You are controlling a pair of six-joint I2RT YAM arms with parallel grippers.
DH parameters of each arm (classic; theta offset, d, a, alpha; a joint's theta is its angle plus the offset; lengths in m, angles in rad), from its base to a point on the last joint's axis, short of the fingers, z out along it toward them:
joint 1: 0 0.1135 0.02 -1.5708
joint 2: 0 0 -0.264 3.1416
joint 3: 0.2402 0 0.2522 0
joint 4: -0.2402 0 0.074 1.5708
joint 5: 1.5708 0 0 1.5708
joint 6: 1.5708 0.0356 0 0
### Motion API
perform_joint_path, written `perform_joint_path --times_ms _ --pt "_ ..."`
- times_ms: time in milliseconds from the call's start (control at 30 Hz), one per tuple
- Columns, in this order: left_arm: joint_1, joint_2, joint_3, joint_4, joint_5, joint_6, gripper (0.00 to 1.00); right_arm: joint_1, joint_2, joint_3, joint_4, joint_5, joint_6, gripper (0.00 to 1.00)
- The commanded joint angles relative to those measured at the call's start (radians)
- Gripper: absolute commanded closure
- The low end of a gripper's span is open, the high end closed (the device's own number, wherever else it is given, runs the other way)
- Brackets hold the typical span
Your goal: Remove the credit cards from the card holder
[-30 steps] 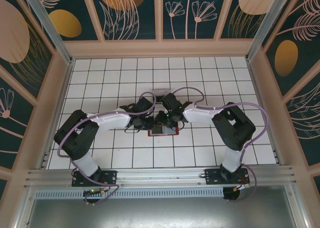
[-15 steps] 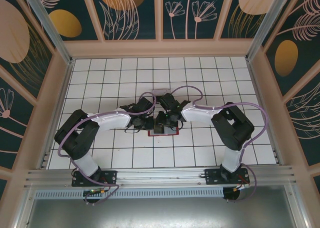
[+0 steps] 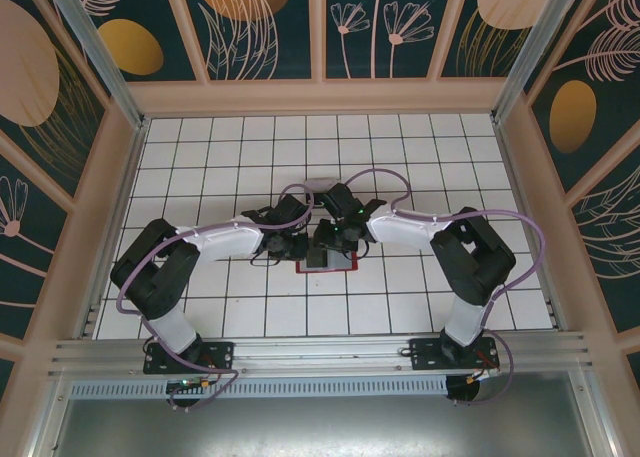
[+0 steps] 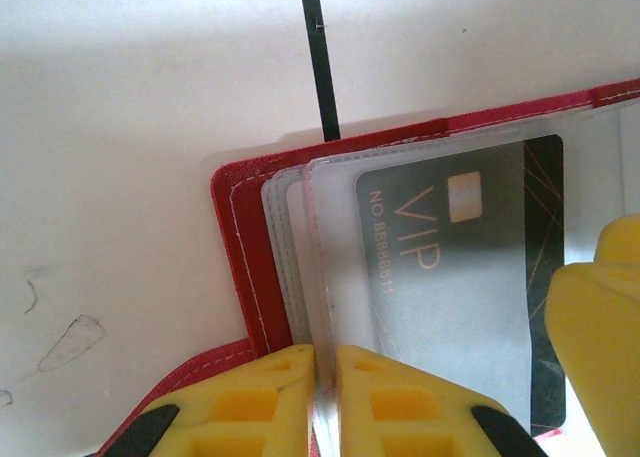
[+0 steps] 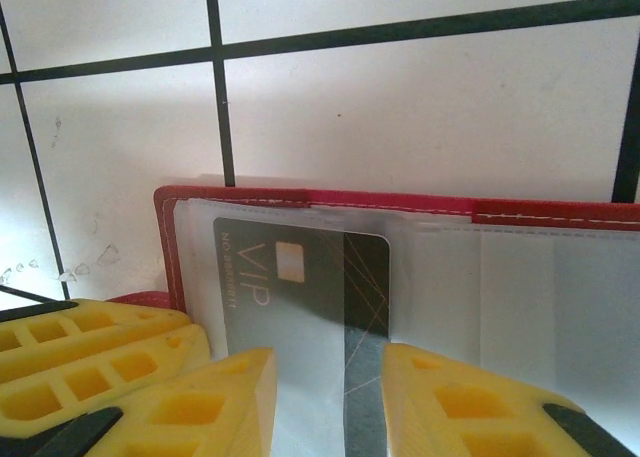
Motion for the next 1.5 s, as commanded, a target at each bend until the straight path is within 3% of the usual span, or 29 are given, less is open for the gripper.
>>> perform_joint_path --times_ms 0,400,1467 --pt "0.002 0.044 -0.005 -0.071 -0.049 0.006 0.85 -0.006 0.008 -0.016 0.005 0.001 -0.010 0.66" --pt "0.002 0.047 -0.008 -0.073 -0.051 0.004 0.86 -0.006 0.043 -0.045 0.030 -0.005 -0.018 0.68" --pt "0.002 0.061 0.008 -0.100 -0.058 0.014 0.87 -0.031 -0.013 -0.211 0.340 -0.178 0.020 0.77"
